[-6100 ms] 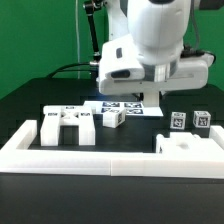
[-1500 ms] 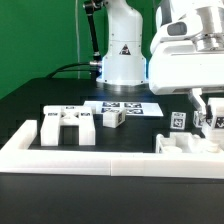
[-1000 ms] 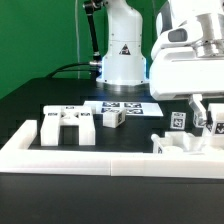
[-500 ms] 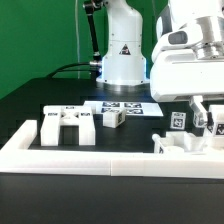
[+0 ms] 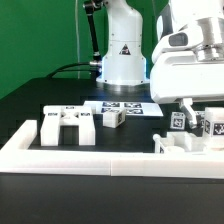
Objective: Assemble chair
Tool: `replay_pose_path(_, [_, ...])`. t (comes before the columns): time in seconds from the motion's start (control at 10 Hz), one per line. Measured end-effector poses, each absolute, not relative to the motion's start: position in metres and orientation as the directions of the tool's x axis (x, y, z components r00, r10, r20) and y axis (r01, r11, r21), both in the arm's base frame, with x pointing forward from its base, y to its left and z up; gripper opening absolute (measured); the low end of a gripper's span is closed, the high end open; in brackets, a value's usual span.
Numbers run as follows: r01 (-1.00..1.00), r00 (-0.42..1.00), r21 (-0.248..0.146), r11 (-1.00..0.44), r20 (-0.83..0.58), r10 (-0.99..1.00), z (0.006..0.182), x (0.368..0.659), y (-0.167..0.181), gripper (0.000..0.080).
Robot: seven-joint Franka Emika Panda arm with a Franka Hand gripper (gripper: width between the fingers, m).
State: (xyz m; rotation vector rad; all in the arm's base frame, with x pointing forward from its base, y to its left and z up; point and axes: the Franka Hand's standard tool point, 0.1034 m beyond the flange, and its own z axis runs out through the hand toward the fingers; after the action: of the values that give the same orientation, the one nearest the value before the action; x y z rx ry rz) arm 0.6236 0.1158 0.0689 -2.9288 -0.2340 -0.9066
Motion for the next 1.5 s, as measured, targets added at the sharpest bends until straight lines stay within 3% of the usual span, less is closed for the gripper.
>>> replay_pose_path(0.4, [0.165,0.811,-0.015,-0.986,0.571,0.127,0.076,0.626,0.113,0.0648])
replay_pose_path(0.8, [0.172,0.809,-0.012,-0.985,0.572,0.135,0.094,0.63,0.112,0.0649])
replay_pose_path(1.1, [0.177,0.837,-0.019,-0.984,0.529,0.14,0.088,0.627,0.114,0.0649])
replay_pose_path(1.5, [0.189,0.961,-0.075,-0.979,0.218,0.169,0.084,0.62,0.121,0.0649])
